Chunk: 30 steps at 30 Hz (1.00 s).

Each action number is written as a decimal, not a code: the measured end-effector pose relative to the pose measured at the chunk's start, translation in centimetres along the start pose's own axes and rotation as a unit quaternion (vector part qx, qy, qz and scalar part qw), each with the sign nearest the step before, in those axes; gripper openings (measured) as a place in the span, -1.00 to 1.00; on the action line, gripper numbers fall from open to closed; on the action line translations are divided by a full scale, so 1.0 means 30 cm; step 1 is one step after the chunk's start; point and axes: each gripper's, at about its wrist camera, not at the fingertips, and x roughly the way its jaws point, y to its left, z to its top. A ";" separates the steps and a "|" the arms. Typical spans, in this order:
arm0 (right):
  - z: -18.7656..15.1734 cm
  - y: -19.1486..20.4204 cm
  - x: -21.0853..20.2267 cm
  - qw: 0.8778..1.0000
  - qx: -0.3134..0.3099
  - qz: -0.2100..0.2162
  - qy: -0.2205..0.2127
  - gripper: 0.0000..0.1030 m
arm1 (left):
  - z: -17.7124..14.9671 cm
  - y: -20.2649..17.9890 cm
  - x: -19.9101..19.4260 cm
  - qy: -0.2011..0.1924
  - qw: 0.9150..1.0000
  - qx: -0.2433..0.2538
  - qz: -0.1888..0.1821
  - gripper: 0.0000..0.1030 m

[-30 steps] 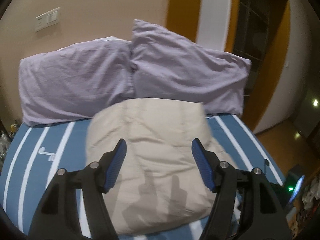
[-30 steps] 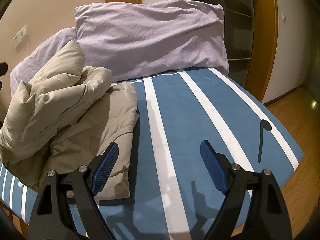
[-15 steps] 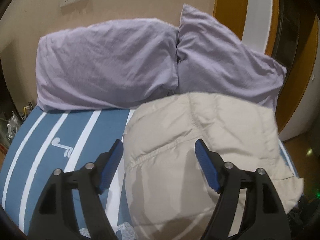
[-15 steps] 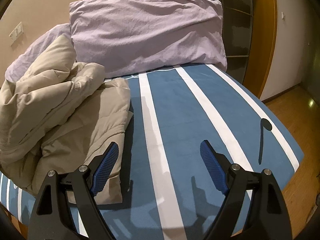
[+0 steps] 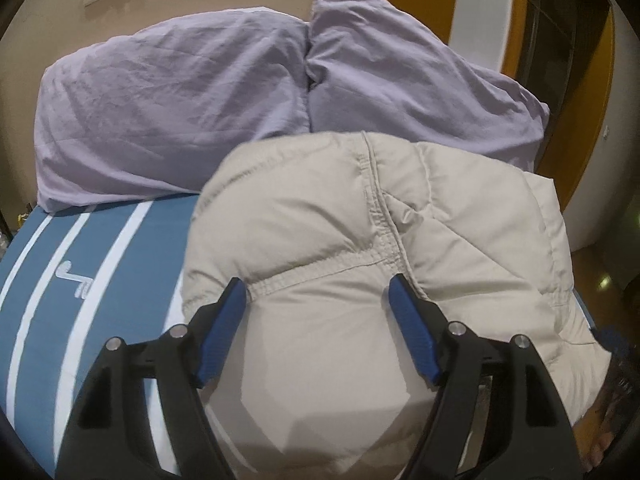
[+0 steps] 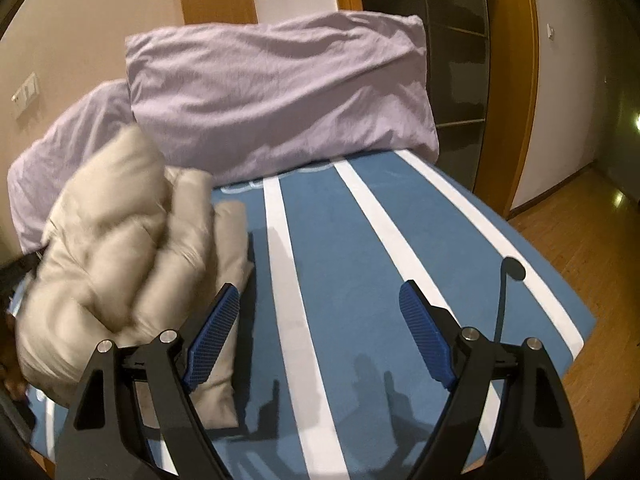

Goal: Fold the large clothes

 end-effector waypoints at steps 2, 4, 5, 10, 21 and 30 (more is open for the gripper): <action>0.015 0.010 -0.014 1.000 0.000 0.007 -0.005 0.60 | -0.016 -0.029 0.001 -0.003 1.000 0.007 0.001 0.43; 0.033 0.033 -0.027 1.000 -0.002 0.020 -0.009 0.57 | -0.028 -0.055 0.004 -0.005 1.000 0.012 0.000 0.43; 0.040 0.046 -0.030 1.000 -0.003 0.026 -0.010 0.51 | -0.035 -0.071 0.006 -0.006 1.000 0.015 0.000 0.43; 0.062 0.147 -0.030 0.998 -0.022 0.049 -0.012 0.29 | -0.058 -0.129 0.011 -0.013 0.999 0.029 0.005 0.43; 0.052 0.283 0.034 0.997 -0.049 0.062 -0.008 0.10 | -0.062 -0.126 0.019 -0.015 1.000 0.025 -0.001 0.44; -0.016 0.276 0.165 0.996 -0.054 0.062 0.033 0.10 | -0.012 -0.099 -0.016 -0.003 0.999 0.007 -0.032 0.55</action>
